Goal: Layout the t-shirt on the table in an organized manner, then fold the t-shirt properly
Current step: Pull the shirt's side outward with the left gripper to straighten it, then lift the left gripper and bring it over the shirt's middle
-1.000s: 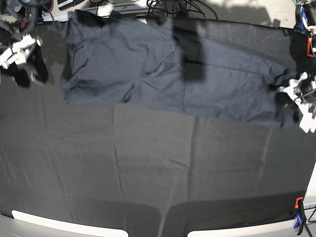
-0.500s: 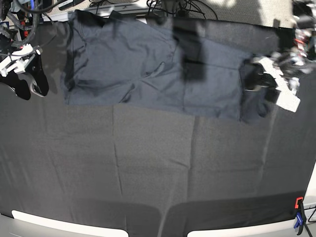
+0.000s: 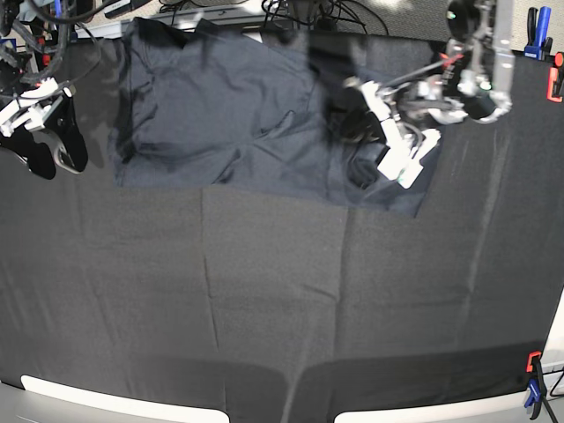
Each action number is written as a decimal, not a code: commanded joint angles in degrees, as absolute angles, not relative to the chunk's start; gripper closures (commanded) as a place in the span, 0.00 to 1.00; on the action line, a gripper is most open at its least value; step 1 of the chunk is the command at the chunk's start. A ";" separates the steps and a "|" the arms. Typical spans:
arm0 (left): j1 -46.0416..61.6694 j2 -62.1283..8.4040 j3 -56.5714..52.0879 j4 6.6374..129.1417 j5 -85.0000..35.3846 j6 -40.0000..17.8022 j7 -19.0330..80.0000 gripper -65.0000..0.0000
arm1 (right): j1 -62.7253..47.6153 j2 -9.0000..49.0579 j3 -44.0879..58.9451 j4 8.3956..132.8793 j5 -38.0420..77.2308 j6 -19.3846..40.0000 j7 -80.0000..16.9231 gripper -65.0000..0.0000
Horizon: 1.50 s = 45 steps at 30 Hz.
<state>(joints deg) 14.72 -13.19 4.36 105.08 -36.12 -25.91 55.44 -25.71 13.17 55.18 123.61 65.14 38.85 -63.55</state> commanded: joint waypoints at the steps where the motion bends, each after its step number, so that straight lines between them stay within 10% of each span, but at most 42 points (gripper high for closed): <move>1: 13.98 -13.37 5.08 106.10 -37.52 -26.30 54.08 1.00 | -25.71 13.98 55.48 124.51 66.65 40.00 -62.19 0.46; 35: 11.14 -13.06 12.49 106.06 -33.01 -21.15 51.79 1.00 | -25.71 13.98 55.48 124.51 66.63 40.00 -62.59 0.46; 39: 11.09 -13.04 12.49 106.08 -39.03 -21.17 51.77 0.62 | -25.71 13.98 55.48 124.51 66.63 40.00 -63.02 0.46; 45: 10.87 -13.06 12.47 106.19 -45.21 -21.26 51.79 0.60 | -25.71 13.98 55.48 124.51 66.63 40.00 -64.58 0.46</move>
<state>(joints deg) 11.57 -13.02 12.64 105.08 -43.97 -20.84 52.73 -25.71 13.17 55.18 123.61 65.14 38.85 -65.89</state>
